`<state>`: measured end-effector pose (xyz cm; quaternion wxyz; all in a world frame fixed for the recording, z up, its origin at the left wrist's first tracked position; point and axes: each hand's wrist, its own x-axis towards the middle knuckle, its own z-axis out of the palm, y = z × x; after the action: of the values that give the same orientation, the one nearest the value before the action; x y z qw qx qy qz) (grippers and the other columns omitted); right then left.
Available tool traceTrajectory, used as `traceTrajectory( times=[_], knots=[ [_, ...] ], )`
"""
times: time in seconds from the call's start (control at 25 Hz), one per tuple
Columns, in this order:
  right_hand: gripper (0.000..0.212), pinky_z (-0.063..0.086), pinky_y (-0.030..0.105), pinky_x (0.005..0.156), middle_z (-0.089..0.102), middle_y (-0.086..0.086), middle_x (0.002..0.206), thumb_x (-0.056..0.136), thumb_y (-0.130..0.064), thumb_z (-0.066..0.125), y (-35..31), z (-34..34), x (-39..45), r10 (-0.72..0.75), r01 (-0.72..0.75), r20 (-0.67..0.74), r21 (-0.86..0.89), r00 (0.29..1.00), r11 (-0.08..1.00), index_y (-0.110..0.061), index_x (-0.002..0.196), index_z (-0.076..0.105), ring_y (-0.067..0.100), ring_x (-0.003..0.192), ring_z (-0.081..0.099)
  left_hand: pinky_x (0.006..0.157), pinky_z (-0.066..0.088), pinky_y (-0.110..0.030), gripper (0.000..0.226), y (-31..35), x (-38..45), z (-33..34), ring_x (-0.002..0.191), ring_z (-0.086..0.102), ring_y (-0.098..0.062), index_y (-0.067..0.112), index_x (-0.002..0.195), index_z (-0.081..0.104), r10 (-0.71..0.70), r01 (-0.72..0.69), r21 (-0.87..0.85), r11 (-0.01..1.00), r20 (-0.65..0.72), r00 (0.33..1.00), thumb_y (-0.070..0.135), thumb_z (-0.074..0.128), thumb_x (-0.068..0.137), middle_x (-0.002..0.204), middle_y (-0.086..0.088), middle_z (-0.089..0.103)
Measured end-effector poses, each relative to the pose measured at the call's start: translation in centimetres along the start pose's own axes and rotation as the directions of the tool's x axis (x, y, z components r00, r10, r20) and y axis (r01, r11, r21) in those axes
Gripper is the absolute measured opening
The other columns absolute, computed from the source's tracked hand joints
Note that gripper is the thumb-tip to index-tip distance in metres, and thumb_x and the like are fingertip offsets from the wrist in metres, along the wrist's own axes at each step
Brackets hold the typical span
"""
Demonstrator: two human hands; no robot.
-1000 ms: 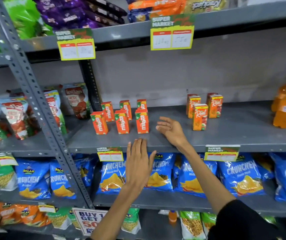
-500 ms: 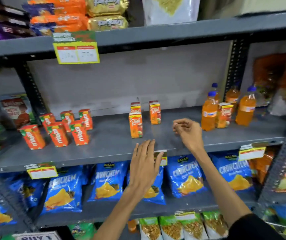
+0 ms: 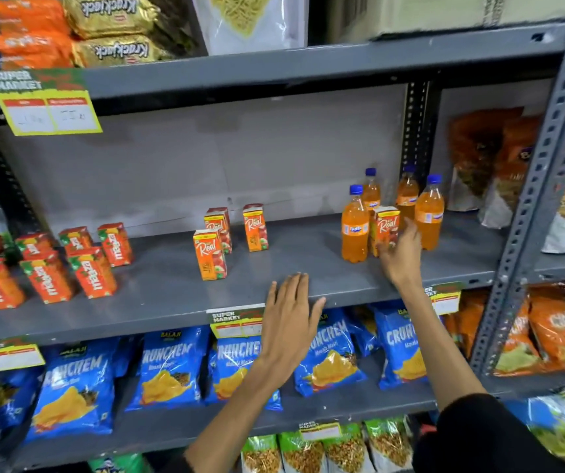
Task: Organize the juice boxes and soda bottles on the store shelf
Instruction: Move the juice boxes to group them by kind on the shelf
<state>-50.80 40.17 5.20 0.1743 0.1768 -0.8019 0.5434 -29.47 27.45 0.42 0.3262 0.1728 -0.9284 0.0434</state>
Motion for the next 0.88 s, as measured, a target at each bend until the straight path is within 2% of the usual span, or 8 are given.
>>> traceTrajectory(
  times=[0.08, 0.16, 0.28, 0.48, 0.56, 0.68, 0.76, 0.88],
  knots=[
    [0.076, 0.039, 0.052, 0.11, 0.049, 0.021, 0.139, 0.079, -0.009, 0.077, -0.2, 0.0, 0.6, 0.025, -0.024, 0.112, -0.004, 0.993, 1.0, -0.005, 0.142, 0.034, 0.039, 0.13, 0.047, 0.116, 0.038, -0.048, 0.062, 0.1, -0.2, 0.4, 0.134, 0.052, -0.026, 0.007, 0.14, 0.054, -0.011, 0.01, 0.04, 0.999, 0.018, 1.0, 0.051, 0.03, 0.105, 0.143, -0.009, 0.059],
    [0.064, 0.041, 0.046, 0.106, 0.054, 0.02, 0.136, 0.083, -0.009, 0.075, -0.8, -0.1, 0.6, 0.047, -0.048, 0.145, 0.002, 0.988, 0.999, -0.003, 0.136, 0.039, 0.038, 0.127, 0.053, 0.115, 0.039, -0.048, 0.063, 0.1, -0.3, 0.7, 0.135, 0.052, -0.025, 0.007, 0.141, 0.054, -0.016, 0.015, 0.054, 0.998, 0.02, 1.0, 0.052, 0.028, 0.104, 0.144, -0.009, 0.058],
    [0.052, 0.047, 0.041, 0.096, 0.063, 0.018, 0.126, 0.082, -0.011, 0.076, -1.2, -0.3, 0.3, 0.071, -0.075, 0.08, 0.052, 0.994, 0.996, -0.005, 0.127, 0.05, 0.036, 0.117, 0.06, 0.115, 0.039, -0.047, 0.064, 0.0, -0.2, 0.8, 0.137, 0.051, -0.024, 0.008, 0.143, 0.053, -0.017, 0.015, 0.067, 0.998, 0.028, 0.999, 0.052, 0.028, 0.104, 0.146, -0.008, 0.057],
    [0.043, 0.056, 0.043, 0.09, 0.071, 0.009, 0.107, 0.076, -0.021, 0.081, -1.6, -1.2, -2.3, 0.11, -0.104, -0.048, 0.1, 0.993, 0.99, -0.012, 0.111, 0.059, 0.028, 0.098, 0.069, 0.116, 0.038, -0.046, 0.065, -0.8, -0.5, 0.6, 0.138, 0.05, -0.026, 0.006, 0.143, 0.053, 0.008, -0.011, 0.088, 0.996, 0.033, 0.999, 0.051, 0.026, 0.104, 0.147, -0.01, 0.056],
    [0.04, 0.057, 0.045, 0.089, 0.072, 0.006, 0.103, 0.077, -0.02, 0.08, -2.4, -1.6, -4.4, 0.12, -0.108, -0.094, 0.126, 0.988, 0.986, -0.013, 0.112, 0.06, 0.023, 0.093, 0.07, 0.118, 0.035, -0.046, 0.064, -1.1, -0.7, 0.5, 0.138, 0.05, -0.027, 0.004, 0.142, 0.054, 0.03, -0.034, 0.134, 0.99, 0.032, 0.999, 0.05, 0.028, 0.104, 0.146, -0.012, 0.057],
    [0.043, 0.056, 0.035, 0.089, 0.074, 0.003, 0.102, 0.079, -0.024, 0.078, -4.1, -1.5, -7.5, 0.053, -0.04, -0.111, 0.119, 0.992, 0.992, -0.014, 0.117, 0.061, 0.017, 0.091, 0.07, 0.119, 0.031, -0.047, 0.059, -1.0, -0.9, 0.3, 0.137, 0.051, -0.029, 0.002, 0.141, 0.054, 0.046, -0.052, 0.152, 0.987, 0.048, 0.998, 0.047, 0.044, 0.104, 0.144, -0.014, 0.058],
    [0.053, 0.054, 0.03, 0.089, 0.073, 0.003, 0.109, 0.078, -0.029, 0.08, -5.2, -0.5, -8.7, 0.019, -0.011, -0.072, 0.109, 0.997, 0.994, -0.015, 0.125, 0.059, 0.017, 0.097, 0.07, 0.118, 0.035, -0.047, 0.054, -0.8, -1.0, 0.0, 0.133, 0.055, -0.028, 0.003, 0.137, 0.057, 0.057, -0.061, 0.113, 0.992, 0.036, 0.998, 0.044, 0.05, 0.102, 0.139, -0.013, 0.062],
    [0.057, 0.058, 0.035, 0.09, 0.073, 0.003, 0.111, 0.075, -0.033, 0.082, -7.4, 2.5, -9.3, -0.025, 0.016, 0.054, 0.161, 0.998, 0.987, -0.016, 0.125, 0.059, 0.016, 0.098, 0.071, 0.115, 0.04, -0.046, 0.039, -1.3, -0.9, -0.7, 0.12, 0.063, -0.025, 0.006, 0.128, 0.063, 0.077, -0.078, -0.002, 0.997, -0.043, 0.996, 0.033, 0.055, 0.101, 0.126, -0.009, 0.07]
  ],
)
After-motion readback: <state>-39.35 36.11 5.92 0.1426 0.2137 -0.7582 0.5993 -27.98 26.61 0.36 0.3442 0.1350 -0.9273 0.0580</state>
